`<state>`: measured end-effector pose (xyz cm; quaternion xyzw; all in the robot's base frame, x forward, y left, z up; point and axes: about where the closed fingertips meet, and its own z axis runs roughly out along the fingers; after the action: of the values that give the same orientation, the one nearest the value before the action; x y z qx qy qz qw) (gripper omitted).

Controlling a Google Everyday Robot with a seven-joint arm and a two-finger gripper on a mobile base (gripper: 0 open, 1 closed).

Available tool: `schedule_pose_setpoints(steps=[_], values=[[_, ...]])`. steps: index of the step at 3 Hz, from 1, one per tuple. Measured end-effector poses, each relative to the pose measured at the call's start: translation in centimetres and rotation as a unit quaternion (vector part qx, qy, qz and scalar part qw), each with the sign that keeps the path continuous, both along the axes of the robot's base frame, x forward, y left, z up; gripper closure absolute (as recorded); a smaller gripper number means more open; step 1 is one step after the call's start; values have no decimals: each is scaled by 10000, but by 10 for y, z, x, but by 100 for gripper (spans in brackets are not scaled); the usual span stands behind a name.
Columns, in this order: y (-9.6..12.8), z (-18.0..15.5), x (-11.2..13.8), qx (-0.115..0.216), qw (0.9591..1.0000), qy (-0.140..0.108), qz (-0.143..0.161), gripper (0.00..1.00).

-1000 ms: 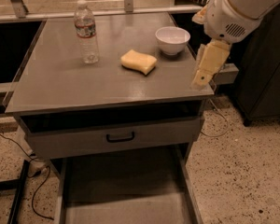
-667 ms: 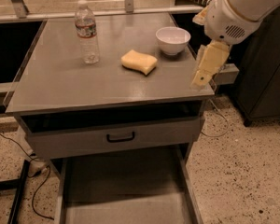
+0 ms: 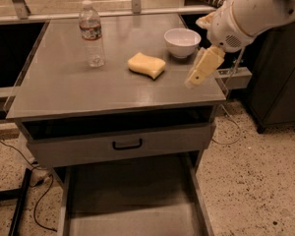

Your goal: Place sponge into middle drawer

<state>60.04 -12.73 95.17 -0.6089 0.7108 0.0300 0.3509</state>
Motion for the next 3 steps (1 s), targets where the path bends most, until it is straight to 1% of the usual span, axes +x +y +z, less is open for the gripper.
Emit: schedule_pose_setpoints(steps=[1,2,3], values=[[17,-19,38,617,9981,23,15,0],[36,-45,60,1029,9942,300,20,0],[53,-71,77,1259,9899,650,-4,0]])
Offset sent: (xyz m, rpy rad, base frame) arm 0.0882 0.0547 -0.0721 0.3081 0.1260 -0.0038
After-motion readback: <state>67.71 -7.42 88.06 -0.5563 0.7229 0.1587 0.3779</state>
